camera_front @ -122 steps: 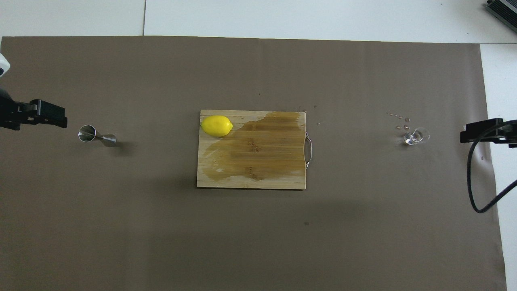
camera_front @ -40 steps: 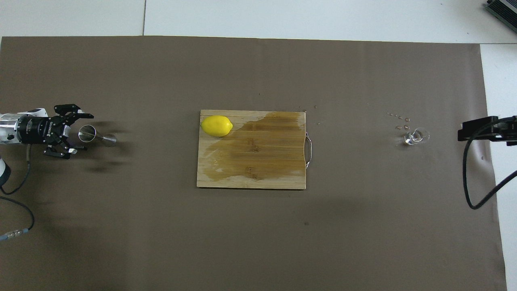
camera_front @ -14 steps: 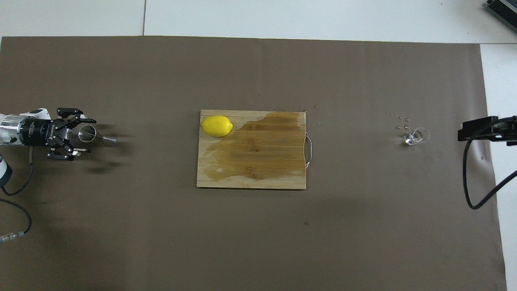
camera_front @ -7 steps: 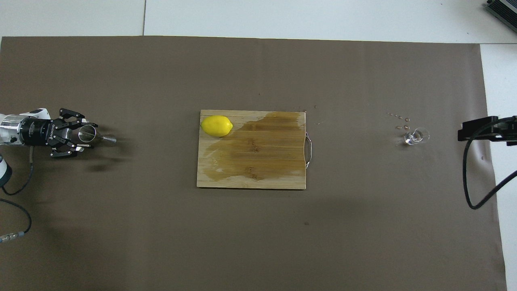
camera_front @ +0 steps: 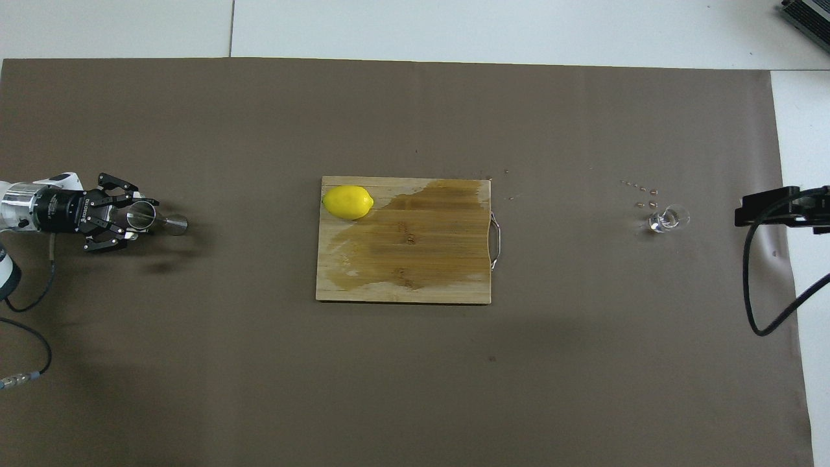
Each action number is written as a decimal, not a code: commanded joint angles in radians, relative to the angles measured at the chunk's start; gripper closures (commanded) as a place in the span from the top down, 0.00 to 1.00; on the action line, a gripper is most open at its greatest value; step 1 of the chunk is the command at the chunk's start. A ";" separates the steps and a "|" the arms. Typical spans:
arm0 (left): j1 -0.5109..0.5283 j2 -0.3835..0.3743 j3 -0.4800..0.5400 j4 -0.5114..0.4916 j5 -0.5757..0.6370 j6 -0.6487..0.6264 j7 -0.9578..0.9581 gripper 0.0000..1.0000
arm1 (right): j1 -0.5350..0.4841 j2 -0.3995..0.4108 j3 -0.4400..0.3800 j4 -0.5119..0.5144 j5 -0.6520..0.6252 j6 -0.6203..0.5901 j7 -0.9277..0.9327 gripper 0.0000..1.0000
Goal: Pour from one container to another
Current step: 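Carry the metal cup with the left gripper over the wooden board, then lower the metal cup onto the board and open the left gripper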
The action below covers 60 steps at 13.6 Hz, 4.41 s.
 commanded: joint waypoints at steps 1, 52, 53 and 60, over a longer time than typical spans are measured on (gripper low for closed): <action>-0.003 0.000 -0.018 0.024 0.007 0.005 0.003 0.31 | -0.012 -0.007 0.010 0.001 0.006 0.000 0.000 1.00; -1.155 -0.262 0.463 -0.417 -0.812 0.433 0.236 0.41 | -0.012 -0.007 0.010 0.001 0.006 -0.001 0.000 1.00; -1.155 -0.262 0.465 -0.416 -0.812 0.433 0.236 0.52 | -0.012 -0.007 0.010 0.001 0.006 0.000 0.000 1.00; -1.147 -0.262 0.465 -0.408 -0.809 0.436 0.221 1.00 | -0.012 -0.007 0.010 0.001 0.006 0.000 0.000 1.00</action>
